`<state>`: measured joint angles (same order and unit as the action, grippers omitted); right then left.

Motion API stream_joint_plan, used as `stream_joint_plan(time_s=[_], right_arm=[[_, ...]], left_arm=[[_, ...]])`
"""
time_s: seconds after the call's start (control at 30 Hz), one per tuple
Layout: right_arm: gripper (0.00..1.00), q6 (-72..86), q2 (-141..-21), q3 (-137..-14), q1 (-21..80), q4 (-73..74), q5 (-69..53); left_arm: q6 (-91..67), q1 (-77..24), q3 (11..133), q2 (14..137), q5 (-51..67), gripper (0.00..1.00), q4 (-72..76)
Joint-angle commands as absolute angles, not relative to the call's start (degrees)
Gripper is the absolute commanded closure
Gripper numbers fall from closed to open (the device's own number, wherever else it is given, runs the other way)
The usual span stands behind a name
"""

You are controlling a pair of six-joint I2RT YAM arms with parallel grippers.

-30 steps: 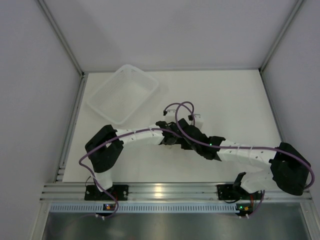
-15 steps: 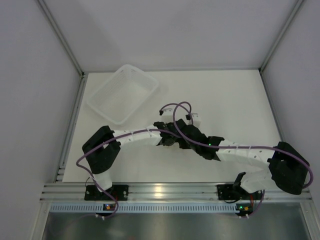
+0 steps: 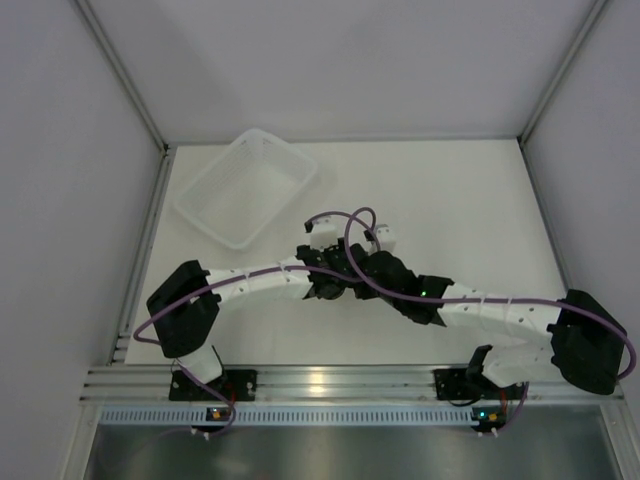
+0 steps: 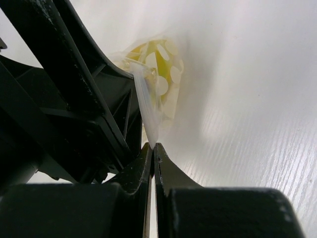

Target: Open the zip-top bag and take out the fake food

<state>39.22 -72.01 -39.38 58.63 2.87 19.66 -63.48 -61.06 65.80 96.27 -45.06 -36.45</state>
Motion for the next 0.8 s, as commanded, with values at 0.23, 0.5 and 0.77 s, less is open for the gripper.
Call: stream_joint_plan(time_s=[0.23,0.5,0.77], right_arm=[[1.00,39.4,-75.5,-47.3,59.5,-2.5,15.2],[1.00,39.0,-74.6,-47.6,59.5,-3.8,14.7],[1.00,37.8,-74.6,-47.9,59.5,-2.9,15.1]], left_arm=[[-68.1,-67.6,65.6,100.1,-56.6,0.40,-40.2],[-65.0,-68.0,63.6,97.9,-50.8,0.56,-33.1],[-56.9,-67.9,66.0,103.3,-46.4,0.68,-28.8]])
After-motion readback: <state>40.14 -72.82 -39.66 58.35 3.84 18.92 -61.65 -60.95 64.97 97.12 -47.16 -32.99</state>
